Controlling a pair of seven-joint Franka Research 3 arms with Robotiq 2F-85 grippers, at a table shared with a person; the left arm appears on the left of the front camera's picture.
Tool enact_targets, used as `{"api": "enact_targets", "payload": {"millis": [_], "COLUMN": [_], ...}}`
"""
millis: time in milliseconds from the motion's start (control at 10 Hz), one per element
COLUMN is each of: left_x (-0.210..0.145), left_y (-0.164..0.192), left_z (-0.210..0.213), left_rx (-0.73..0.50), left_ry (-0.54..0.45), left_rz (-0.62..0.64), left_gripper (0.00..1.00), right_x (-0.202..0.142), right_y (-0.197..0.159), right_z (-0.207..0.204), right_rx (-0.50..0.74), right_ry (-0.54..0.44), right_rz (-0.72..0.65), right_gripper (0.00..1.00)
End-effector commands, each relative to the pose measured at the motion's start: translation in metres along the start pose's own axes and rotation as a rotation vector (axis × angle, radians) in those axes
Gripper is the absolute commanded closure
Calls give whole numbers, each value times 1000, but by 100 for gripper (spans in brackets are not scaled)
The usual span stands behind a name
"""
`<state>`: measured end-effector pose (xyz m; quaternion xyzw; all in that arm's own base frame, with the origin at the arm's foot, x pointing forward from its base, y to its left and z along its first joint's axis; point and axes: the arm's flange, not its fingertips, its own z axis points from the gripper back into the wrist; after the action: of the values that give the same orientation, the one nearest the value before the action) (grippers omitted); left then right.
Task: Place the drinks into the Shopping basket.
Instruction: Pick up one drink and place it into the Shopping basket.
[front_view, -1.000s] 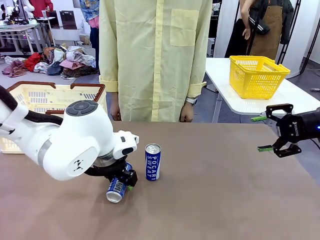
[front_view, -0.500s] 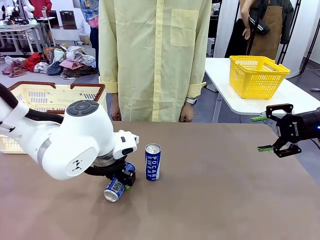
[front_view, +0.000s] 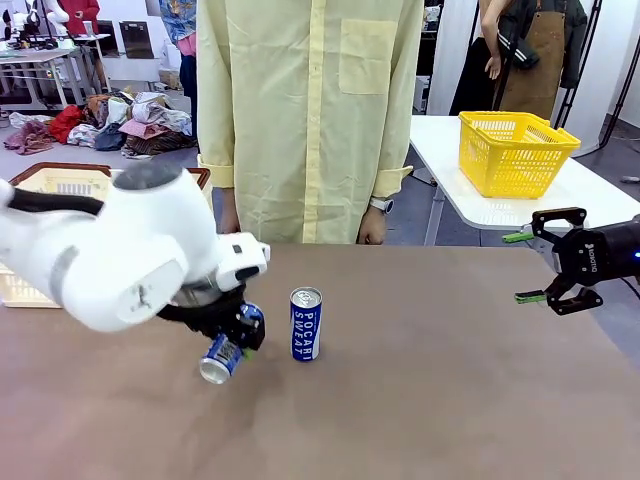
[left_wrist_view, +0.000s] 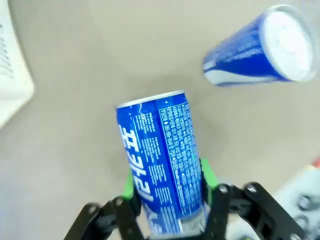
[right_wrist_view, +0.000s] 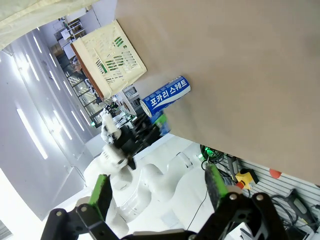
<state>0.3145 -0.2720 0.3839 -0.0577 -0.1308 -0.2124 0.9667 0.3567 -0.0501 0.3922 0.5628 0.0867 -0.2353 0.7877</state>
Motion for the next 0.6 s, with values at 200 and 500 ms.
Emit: {"api": "enact_targets", "payload": {"millis": [200, 500], "left_x": [-60, -54], "left_y": [36, 26], "left_z": [145, 152], "left_rx": [-20, -50], "left_ry": [25, 30], "left_rz": [-30, -30], "left_gripper": [100, 100], "right_x": [-2, -2], "right_y": [3, 3], "right_z": [2, 2], "right_rx": [-3, -3], "right_ry": [3, 3], "right_rz": [-14, -14], "right_gripper": [0, 0]}}
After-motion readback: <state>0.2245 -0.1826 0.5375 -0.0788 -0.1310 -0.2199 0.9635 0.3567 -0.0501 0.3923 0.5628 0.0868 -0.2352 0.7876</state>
